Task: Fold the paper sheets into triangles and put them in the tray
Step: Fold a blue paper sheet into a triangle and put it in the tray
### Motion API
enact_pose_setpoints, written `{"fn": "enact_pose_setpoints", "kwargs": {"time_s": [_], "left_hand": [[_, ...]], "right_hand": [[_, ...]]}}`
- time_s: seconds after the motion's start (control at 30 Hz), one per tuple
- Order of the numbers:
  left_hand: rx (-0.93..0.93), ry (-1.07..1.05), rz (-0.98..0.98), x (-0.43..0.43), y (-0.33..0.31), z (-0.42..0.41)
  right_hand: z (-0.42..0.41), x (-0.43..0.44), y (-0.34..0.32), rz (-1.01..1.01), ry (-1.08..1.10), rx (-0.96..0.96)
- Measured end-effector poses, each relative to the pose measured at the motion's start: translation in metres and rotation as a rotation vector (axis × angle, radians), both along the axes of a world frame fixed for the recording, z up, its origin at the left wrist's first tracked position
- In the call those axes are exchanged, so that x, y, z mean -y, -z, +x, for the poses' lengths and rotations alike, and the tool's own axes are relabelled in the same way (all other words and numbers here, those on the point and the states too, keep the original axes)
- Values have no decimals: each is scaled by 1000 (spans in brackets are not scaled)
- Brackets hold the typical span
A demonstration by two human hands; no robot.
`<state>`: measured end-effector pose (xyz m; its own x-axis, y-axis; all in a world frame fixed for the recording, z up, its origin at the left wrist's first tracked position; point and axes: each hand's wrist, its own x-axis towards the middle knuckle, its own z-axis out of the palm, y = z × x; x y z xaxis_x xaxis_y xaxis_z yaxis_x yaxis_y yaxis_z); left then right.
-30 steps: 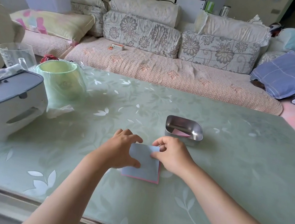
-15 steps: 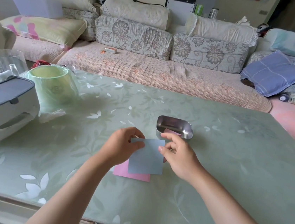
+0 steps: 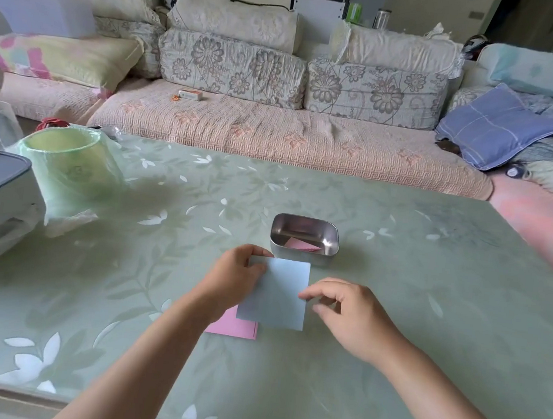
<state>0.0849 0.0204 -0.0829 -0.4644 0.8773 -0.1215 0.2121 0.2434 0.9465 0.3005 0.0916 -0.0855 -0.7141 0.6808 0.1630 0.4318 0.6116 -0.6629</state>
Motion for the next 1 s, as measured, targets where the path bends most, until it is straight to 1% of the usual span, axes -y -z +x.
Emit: {"fn": "enact_pose_setpoints", "kwargs": {"time_s": [0.13,0.27,0.43,0.57,0.67,0.77,0.87,0.93,1.0], "left_hand": [[-107,89,-52,-7,6,9],[-138,67,-47,-14,8,11],[-110,35,-44,-19,10,13],[-116,42,-27,-23,10,16],[-117,87,28,-24,9,19],[-117,176,61,-21,9,25],[-124,221,43,-18,4,30],[-34,266,42,-16,-1,33],[56,310,48,-13,-6,35]], "right_hand": [[1,-5,0,113,-30,-29],[3,-9,-1,162,-43,-38],[4,-11,-2,196,-21,-81],[6,-15,-5,297,-24,-41],[7,-16,-4,310,-17,-44],[8,-18,0,216,50,-42],[8,-20,-1,21,123,-41],[7,-23,-1,-119,166,-81],[7,-24,-2,-210,191,-103]]}}
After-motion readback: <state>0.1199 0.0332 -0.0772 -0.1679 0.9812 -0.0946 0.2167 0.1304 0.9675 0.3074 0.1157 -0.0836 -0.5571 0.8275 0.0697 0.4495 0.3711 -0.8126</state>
